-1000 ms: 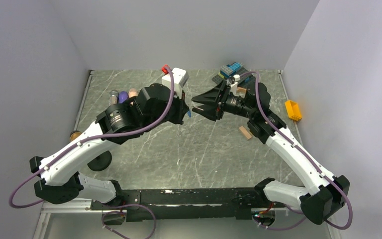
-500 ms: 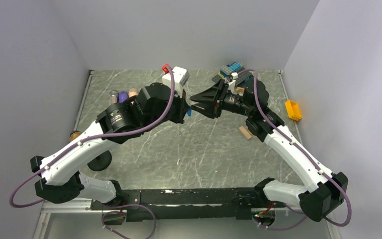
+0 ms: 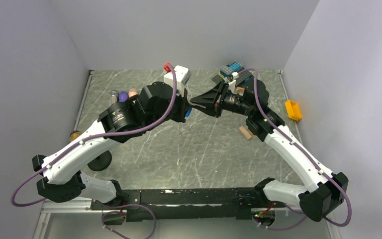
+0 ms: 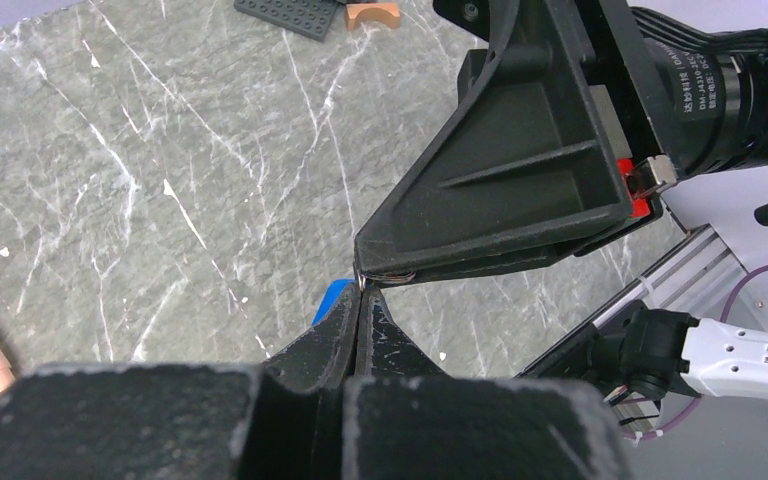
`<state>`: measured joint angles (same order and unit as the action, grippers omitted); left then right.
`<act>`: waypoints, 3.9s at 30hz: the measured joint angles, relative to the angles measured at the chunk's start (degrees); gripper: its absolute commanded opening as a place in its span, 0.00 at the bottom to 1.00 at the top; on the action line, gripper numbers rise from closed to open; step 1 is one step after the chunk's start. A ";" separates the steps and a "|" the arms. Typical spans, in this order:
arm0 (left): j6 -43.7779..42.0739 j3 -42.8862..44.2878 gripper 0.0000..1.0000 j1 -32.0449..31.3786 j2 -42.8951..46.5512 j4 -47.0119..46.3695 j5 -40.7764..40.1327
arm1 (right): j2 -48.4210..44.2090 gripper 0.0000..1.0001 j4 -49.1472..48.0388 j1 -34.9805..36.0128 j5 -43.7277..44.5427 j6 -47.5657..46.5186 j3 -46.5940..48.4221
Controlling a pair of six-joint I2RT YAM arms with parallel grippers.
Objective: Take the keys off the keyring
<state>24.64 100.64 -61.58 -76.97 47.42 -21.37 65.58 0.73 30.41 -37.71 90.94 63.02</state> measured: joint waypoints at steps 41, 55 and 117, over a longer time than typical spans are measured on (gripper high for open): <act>0.09 -0.02 0.00 -0.13 0.24 0.46 0.02 | -0.02 0.32 9.66 0.07 1.14 -8.44 4.98; 0.09 -0.02 0.00 -0.13 0.24 0.52 -1.03 | -1.20 0.28 10.21 0.13 -1.38 -8.85 5.62; -13.33 20.98 0.99 4.59 -0.31 16.39 26.84 | 2.16 0.00 23.74 0.07 -9.99 -37.05 20.02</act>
<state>11.31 121.62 -56.99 -77.28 63.81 5.48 67.75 24.47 30.48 -47.70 53.89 83.05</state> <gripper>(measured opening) 0.994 0.018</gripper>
